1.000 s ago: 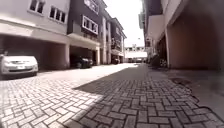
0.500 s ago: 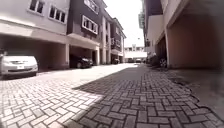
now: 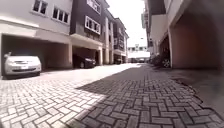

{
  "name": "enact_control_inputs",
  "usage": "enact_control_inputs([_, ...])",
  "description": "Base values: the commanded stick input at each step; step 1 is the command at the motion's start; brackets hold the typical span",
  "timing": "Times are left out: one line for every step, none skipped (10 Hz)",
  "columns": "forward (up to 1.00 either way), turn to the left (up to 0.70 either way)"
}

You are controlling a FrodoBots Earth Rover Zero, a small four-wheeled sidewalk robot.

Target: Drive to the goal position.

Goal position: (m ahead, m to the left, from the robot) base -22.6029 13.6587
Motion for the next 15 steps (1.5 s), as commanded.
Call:
enact_control_inputs([0.00,0.70])
enact_control_inputs([0.00,0.70])
enact_control_inputs([0.00,0.70])
enact_control_inputs([0.00,0.70])
enact_control_inputs([0.00,0.70])
enact_control_inputs([0.00,0.70])
enact_control_inputs([0.00,0.70])
enact_control_inputs([0.00,0.70])
enact_control_inputs([0.00,0.70])
enact_control_inputs([0.00,0.70])
enact_control_inputs([0.00,0.70])
enact_control_inputs([0.00,0.70])
enact_control_inputs([0.00,0.70])
enact_control_inputs([0.00,0.70])
enact_control_inputs([0.00,0.70])
